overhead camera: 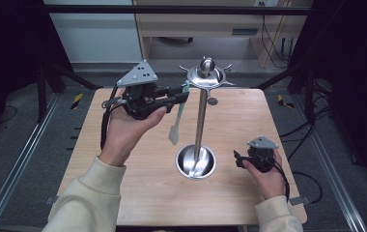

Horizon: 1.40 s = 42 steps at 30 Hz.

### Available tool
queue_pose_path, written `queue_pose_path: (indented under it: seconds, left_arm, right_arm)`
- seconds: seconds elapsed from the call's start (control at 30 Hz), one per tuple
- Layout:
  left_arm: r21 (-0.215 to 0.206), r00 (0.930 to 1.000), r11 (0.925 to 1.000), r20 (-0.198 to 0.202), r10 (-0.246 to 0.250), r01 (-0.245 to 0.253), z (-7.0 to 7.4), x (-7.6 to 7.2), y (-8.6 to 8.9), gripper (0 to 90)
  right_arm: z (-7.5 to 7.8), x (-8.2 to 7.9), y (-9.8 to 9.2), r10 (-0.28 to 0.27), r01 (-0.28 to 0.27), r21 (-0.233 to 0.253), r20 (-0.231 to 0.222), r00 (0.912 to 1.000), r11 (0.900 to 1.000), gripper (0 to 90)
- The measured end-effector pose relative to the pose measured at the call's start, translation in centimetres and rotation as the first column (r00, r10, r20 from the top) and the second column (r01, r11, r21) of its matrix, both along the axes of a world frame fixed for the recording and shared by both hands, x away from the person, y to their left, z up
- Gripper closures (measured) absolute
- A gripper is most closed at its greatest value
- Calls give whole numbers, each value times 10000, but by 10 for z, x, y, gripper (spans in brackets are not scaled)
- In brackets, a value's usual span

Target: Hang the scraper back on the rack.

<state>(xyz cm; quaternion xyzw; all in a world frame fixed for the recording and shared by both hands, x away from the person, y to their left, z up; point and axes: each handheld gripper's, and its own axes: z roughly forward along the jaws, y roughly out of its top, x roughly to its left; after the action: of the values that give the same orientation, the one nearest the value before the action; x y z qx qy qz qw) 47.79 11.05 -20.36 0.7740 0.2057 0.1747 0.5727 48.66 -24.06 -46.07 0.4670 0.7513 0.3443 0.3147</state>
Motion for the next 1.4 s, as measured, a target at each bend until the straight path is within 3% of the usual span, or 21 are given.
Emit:
queue_pose_path:
  seconds: [0.3, 0.53, 0.67, 0.73, 0.83, 0.87, 0.93, 1.0, 1.1, 1.2, 1.4]
  left_arm:
    - [140, 9996, 9996, 142, 229, -231, 1, -3, 1, 707]
    - [-184, 9959, 9970, 481, 764, -756, 1, -14, 15, 393]
    - [194, 9930, 9951, 702, 952, -967, -3, -24, 25, 243]
    - [412, 9920, 9931, 684, 1065, -1094, -6, -27, 30, 218]
    - [730, 9925, 9908, 544, 1097, -1136, -16, -31, 40, 146]
    - [961, 9909, 9871, 520, 1239, -1284, -25, -34, 47, 119]
    - [1078, 9900, 9844, 366, 1360, -1392, -31, -35, 52, 112]
    - [1135, 9899, 9843, 580, 1295, -1354, -45, -35, 62, 78]
    - [1141, 9904, 9844, 491, 1292, -1340, -56, -34, 69, 54]
    - [1326, 9876, 9789, -24, 1569, -1552, -75, -34, 79, 52]
    - [1582, 9811, 9707, -401, 1893, -1808, -104, -23, 93, 55]
  right_arm:
    - [-1, 1, 1, 57, -57, -126, -1, 10000, 9999, 147]
    - [0, 0, 0, -28, 28, -16, 15, 10000, 10000, 124]
    - [0, 0, 0, -68, 68, 11, 1, 10000, 10000, 108]
    - [0, 0, 0, -73, 73, -18, -14, 10000, 10000, 105]
    - [0, 0, 1, -88, 88, 12, -66, 9999, 10000, 87]
    - [0, 0, 0, -65, 65, 18, -62, 10000, 10000, 80]
    - [0, -1, 0, -58, 58, 34, -73, 10000, 10000, 79]
    - [0, -1, 0, -39, 39, 43, -52, 10000, 10000, 77]
    - [-1, -1, 0, -49, 49, 17, -100, 9999, 10000, 77]
    - [0, -1, 0, -57, 57, -37, -79, 10000, 10000, 78]
    - [-1, 0, -2, -218, 217, -10, -72, 9997, 9998, 81]
